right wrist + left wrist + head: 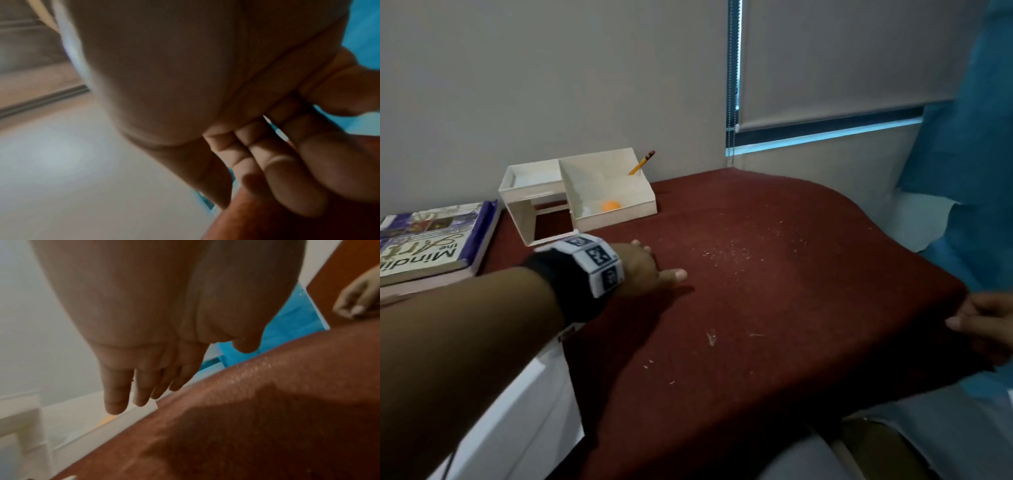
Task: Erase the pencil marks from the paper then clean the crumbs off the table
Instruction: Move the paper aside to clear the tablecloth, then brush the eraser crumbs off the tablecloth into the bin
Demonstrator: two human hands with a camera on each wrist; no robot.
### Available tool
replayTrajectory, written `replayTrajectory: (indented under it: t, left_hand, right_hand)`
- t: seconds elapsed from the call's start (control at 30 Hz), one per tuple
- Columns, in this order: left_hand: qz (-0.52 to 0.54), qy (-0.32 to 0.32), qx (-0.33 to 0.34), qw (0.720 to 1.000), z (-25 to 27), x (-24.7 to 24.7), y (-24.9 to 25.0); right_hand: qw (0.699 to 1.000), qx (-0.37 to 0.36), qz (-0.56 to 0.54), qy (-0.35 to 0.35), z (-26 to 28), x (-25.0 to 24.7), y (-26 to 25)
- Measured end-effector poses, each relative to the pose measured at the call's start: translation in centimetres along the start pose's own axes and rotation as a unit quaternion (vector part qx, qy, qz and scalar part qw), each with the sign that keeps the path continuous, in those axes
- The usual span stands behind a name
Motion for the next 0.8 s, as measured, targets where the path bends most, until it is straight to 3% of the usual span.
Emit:
replayTrajectory:
  t: [0.07,0.17,0.23,0.3,0.37,0.43,0.5,0.6,0.7,0.8]
  left_hand:
    - [-0.006,-0.023,0.002,1.0,-0.9,1.2,2.5]
    - [0.001,-0.032,0.015,0.999,-0.5,1.7,5.6]
    - [-0.009,-0.037,0.093,0.995,1.2,2.0,7.5]
    - [0.0,-0.055,0.189,0.98,3.3,1.7,8.7]
    - [0.062,-0.063,0.231,0.969,3.5,0.4,8.1]
    - [0.092,0.0,0.191,0.977,1.6,-1.3,5.9]
    - [0.066,0.053,0.088,0.993,-0.9,-2.4,3.4]
    - [0.024,0.012,0.004,1.0,-2.9,-2.1,2.6]
    - [0.012,-0.025,0.054,0.998,-2.5,-0.9,5.2]
    - [-0.023,-0.053,0.153,0.987,-0.1,-0.2,8.8]
  right_hand:
    - [1.0,0.017,0.019,0.001,-1.8,1.0,5.1]
    - [0.998,0.049,-0.018,0.042,-2.5,2.8,6.1]
    - [0.994,0.092,-0.018,0.058,-2.3,3.7,4.0]
    - [0.991,0.125,-0.023,0.029,-2.2,4.6,3.4]
    - [0.988,0.151,-0.014,-0.019,-2.2,5.5,3.6]
    - [0.986,0.15,0.005,-0.066,-2.2,6.3,3.4]
    - [0.983,0.148,0.021,-0.104,-2.2,6.8,2.6]
    - [0.978,0.137,0.03,-0.157,-1.6,8.3,1.0]
    - [0.972,0.1,0.084,-0.197,-1.0,9.8,-0.7]
    - [0.955,0.095,0.113,-0.256,-0.7,11.4,-1.0]
Point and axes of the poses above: each hand's wrist, its own z-axis away from the middle knuckle, its own x-axis out of the palm, y = z × x, the point moved 2 cm from there along -z, towards the middle knuckle, and after that the axes turned 5 degrees about -x, right-handed, at the moved point
